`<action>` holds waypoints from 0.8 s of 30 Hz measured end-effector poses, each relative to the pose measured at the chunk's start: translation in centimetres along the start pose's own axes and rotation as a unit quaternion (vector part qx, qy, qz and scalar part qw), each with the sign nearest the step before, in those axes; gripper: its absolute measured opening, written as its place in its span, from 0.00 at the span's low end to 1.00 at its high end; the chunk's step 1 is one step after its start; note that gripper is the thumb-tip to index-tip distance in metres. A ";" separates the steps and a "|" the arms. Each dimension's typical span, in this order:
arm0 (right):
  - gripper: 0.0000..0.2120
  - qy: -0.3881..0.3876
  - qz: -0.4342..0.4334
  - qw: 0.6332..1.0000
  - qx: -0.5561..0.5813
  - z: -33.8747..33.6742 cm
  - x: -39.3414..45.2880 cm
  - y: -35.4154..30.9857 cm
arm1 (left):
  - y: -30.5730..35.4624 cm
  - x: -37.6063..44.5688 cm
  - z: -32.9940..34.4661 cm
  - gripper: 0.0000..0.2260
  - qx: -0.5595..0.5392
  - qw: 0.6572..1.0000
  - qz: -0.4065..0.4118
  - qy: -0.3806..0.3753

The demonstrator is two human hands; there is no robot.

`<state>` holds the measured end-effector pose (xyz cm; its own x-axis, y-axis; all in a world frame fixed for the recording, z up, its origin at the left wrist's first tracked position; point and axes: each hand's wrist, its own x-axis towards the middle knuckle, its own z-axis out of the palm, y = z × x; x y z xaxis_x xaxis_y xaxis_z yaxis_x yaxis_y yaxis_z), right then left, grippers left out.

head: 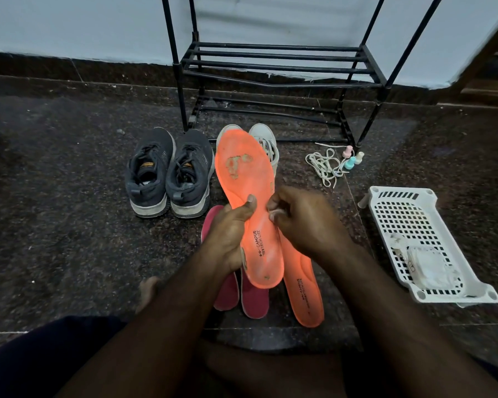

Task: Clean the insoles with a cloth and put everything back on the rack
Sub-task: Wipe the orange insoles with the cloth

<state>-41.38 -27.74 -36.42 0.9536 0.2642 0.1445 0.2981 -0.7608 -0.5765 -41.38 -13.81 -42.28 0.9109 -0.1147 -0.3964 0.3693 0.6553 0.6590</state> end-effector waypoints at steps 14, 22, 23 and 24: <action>0.06 0.000 0.057 0.998 0.034 -0.6 0.0 -0.3 | -0.1 -0.6 0.2 0.08 0.039 0.999 0.014 0.015; 0.07 0.019 0.059 0.997 0.040 -0.4 0.2 -0.2 | -0.1 -0.8 0.4 0.08 0.053 0.998 0.007 0.022; 0.07 -0.019 0.059 0.998 0.029 -0.6 0.1 -0.2 | -0.1 -0.7 0.4 0.08 0.050 0.998 0.007 0.023; 0.07 -0.044 0.060 0.997 0.027 -0.7 0.0 -0.1 | -0.1 -0.6 0.4 0.08 0.049 0.998 0.007 0.024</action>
<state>-41.34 -28.06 -35.79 0.9743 0.2251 0.0018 0.1762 -0.7577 -0.6284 -41.87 -14.07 -41.86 0.9069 -0.0690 -0.4157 0.3756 0.5797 0.7231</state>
